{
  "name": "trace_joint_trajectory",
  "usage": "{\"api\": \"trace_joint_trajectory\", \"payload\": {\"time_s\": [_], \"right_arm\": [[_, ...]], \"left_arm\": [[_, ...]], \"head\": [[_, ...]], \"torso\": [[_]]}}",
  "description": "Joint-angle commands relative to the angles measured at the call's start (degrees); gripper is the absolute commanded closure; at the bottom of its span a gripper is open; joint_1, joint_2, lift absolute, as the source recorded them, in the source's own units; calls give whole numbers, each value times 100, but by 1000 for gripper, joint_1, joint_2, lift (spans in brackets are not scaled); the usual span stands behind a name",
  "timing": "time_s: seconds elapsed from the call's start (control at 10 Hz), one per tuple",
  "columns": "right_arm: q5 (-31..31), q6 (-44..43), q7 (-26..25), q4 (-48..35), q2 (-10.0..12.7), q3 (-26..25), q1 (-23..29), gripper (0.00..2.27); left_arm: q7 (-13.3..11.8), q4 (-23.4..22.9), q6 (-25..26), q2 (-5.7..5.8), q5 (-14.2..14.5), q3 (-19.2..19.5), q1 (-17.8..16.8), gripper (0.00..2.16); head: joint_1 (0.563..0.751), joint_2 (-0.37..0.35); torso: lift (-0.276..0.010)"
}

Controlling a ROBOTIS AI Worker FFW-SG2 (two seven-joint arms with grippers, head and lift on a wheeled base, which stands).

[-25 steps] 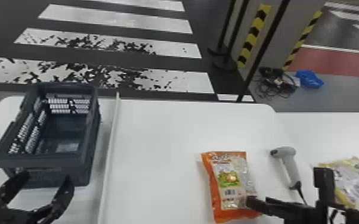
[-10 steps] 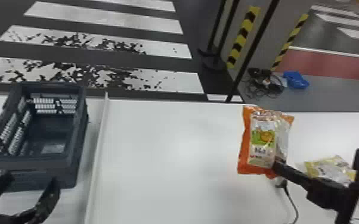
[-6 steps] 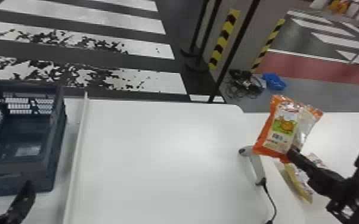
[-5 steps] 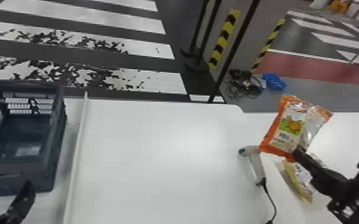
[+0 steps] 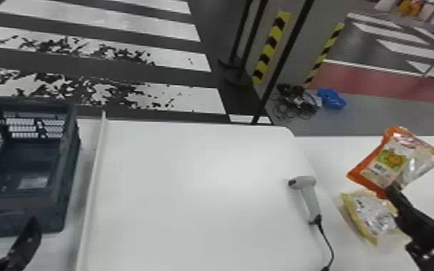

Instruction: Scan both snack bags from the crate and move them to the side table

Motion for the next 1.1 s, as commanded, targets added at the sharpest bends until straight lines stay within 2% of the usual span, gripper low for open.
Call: {"api": "trace_joint_trajectory", "payload": {"time_s": [0.0,0.2,0.3,0.4,0.5,0.6,0.9,1.0], "right_arm": [[-28,-256,-92,849,-285,48,-314,2240],[-89,-467,-110,1544,-532,206,-542,2229],[-115,-502,-119,1649,-540,224,-595,2040],[-115,-502,-259,1693,-532,277,-648,1615],[-159,-678,-497,1763,-523,356,-683,748],[-159,-678,-602,1816,-523,408,-700,198],[-247,-836,-699,1825,-479,417,-674,110],[-546,-1152,-708,1667,-408,400,-542,110]], "left_arm": [[0,0,0,0,0,1,-6,83],[0,18,0,9,0,-17,-32,83],[0,27,-18,18,0,-35,-50,83],[0,35,-18,27,18,-35,-59,83],[0,35,-35,44,35,-35,-59,83],[9,27,-35,79,44,-26,-59,83],[17,-53,-35,106,88,-26,-50,83],[35,-123,-18,115,79,-26,-32,83]], "head": [[695,-350],[695,-350],[695,-350],[695,-350],[695,-350],[695,-350],[695,-350],[695,-350]], "torso": [[-99],[-99],[-99],[-99],[-99],[-99],[-99],[-99]]}}
